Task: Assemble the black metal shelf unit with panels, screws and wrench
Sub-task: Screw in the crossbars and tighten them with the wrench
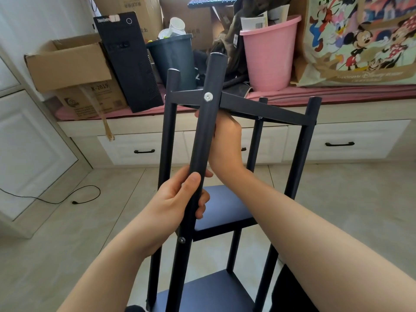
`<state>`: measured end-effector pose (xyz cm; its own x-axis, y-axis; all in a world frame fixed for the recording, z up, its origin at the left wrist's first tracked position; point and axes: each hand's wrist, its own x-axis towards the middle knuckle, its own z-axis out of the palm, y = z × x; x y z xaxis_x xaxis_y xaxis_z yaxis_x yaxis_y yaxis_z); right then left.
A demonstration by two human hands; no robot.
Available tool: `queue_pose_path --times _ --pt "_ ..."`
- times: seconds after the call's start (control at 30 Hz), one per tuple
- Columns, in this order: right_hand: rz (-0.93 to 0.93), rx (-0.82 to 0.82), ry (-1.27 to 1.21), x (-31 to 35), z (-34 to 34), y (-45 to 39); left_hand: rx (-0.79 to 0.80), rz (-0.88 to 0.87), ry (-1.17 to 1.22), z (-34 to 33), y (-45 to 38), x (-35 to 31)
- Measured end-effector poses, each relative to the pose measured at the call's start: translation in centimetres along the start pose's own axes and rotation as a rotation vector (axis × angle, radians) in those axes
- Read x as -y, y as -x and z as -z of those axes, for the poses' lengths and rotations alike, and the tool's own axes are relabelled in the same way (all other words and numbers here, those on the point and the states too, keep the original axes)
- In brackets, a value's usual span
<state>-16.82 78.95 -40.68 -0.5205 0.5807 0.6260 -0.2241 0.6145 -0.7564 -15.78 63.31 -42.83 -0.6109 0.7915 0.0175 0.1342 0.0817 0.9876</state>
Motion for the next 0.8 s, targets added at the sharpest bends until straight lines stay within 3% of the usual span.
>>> queue_pose_path --times 0.27,0.8 --pt "0.028 0.228 0.126 -1.0 3.0 0.2 -0.040 0.014 0.018 0.3 -0.1 0.0" --pt "0.039 0.281 0.137 0.1 5.8 -0.7 -0.073 0.010 0.019 0.1 -0.5 0.0"
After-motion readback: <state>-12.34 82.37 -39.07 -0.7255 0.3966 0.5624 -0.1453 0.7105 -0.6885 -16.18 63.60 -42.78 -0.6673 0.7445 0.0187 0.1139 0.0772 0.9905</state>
